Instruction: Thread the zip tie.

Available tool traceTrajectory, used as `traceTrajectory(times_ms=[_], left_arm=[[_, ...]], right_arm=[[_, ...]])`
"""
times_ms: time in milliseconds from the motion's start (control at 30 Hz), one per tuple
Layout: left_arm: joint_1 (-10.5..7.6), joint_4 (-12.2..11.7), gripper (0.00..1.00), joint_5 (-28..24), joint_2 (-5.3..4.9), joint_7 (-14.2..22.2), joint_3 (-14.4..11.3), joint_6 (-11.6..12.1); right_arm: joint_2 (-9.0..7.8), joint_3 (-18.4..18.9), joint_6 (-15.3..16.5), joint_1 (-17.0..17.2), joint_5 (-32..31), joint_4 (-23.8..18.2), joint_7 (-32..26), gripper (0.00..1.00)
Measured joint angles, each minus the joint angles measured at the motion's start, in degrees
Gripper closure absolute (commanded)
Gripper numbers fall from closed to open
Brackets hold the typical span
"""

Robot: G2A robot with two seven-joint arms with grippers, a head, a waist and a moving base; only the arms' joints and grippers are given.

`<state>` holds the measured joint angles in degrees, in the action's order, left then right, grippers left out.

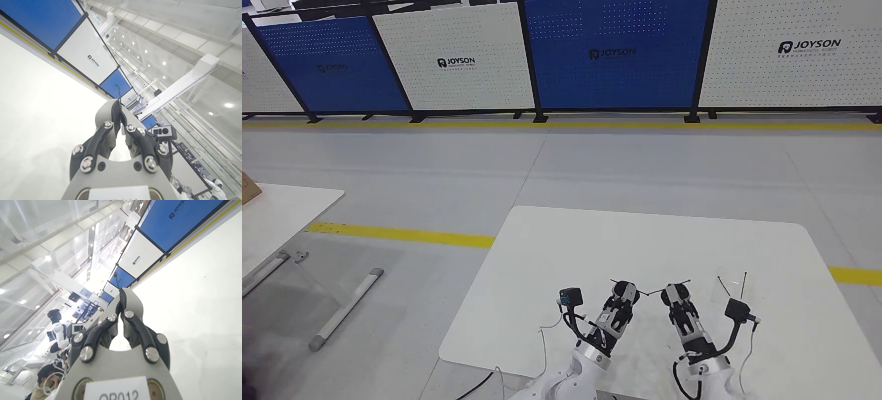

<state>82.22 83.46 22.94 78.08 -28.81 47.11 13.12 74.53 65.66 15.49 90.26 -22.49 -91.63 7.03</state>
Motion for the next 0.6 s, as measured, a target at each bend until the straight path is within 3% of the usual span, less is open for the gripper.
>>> traceTrajectory(times_ms=[600], left_arm=[[0.00, 0.0, 1.00, 0.0, 0.00, 0.0, 0.0, 0.0]], right_arm=[[0.16, 1.1, 1.1, 0.9, 0.1, -0.4, -0.5, 1.00]])
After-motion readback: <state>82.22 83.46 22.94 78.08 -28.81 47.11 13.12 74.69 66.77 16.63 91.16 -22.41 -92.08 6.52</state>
